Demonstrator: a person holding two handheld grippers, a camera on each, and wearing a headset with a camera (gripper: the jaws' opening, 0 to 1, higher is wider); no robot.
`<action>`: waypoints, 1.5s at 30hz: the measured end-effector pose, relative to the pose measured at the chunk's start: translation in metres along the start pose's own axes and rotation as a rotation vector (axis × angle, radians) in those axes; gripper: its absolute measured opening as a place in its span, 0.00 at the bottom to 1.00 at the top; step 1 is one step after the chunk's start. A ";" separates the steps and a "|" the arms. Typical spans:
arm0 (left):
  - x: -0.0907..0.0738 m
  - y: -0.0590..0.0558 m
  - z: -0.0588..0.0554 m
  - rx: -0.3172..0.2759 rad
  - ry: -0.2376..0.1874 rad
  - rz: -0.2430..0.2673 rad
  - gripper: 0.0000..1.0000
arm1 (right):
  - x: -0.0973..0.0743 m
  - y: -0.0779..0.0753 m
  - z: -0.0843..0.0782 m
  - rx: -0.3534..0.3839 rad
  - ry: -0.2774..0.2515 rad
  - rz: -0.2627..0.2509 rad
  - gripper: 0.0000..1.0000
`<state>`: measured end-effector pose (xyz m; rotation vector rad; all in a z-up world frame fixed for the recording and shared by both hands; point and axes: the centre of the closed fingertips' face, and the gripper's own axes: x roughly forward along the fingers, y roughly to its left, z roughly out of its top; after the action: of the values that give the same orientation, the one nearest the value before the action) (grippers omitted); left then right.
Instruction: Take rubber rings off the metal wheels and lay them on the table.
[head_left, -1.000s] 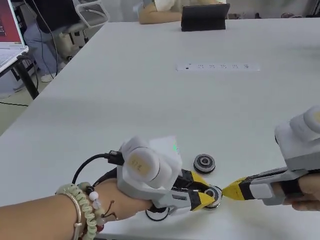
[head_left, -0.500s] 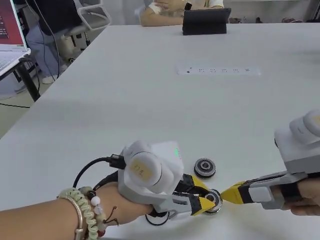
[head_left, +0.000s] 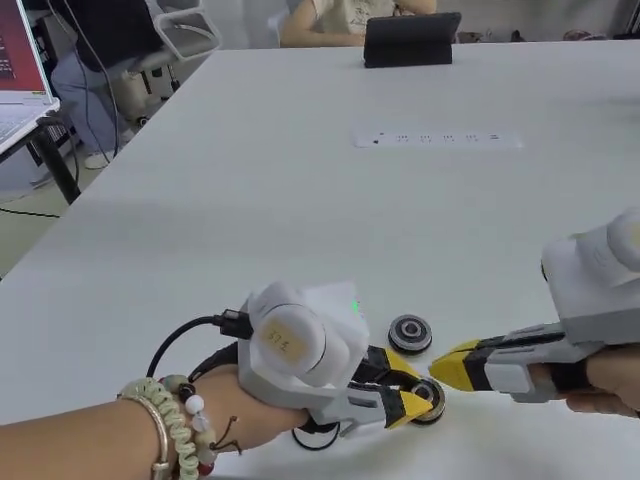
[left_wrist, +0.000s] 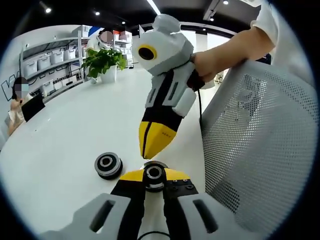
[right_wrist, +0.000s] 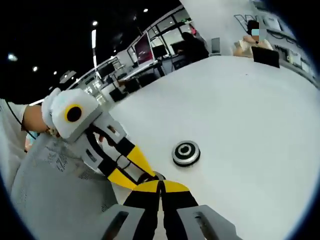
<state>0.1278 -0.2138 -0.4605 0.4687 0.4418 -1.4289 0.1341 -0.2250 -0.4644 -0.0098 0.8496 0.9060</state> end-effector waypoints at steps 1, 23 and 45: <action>0.000 0.000 0.000 0.000 0.000 0.000 0.07 | 0.000 -0.001 -0.005 -0.003 0.018 -0.002 0.00; 0.000 0.000 0.000 -0.008 -0.007 -0.003 0.07 | 0.019 0.014 -0.016 -0.334 0.072 0.039 0.23; -0.001 0.002 -0.001 -0.020 -0.005 0.006 0.07 | 0.013 0.003 -0.019 -0.224 0.108 0.003 0.00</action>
<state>0.1292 -0.2117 -0.4609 0.4498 0.4505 -1.4185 0.1238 -0.2207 -0.4844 -0.2540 0.8443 1.0070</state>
